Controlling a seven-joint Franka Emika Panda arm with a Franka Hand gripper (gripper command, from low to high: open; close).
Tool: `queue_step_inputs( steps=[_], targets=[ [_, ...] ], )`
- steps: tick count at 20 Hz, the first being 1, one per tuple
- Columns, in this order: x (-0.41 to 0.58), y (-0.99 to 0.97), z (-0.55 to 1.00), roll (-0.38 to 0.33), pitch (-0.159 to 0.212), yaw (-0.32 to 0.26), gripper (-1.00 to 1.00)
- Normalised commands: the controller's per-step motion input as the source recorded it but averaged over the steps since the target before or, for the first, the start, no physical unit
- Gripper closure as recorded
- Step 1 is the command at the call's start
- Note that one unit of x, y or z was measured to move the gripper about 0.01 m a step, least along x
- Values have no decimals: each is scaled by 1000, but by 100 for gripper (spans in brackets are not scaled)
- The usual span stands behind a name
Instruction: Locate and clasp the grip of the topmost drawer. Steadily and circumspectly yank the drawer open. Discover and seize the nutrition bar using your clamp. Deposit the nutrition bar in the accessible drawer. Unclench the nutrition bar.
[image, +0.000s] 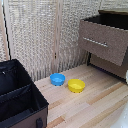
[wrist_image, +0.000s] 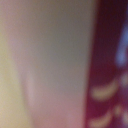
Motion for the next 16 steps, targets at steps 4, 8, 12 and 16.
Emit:
queue_step_inputs(
  steps=[4,8,12,16],
  targets=[
    [0,-874,-10,53,-59,56,100],
    [0,-633,-246,9,-47,51,100],
    [0,-355,-243,18,0,66,-100],
    [74,-51,-68,3,1,54,-100]
  ],
)
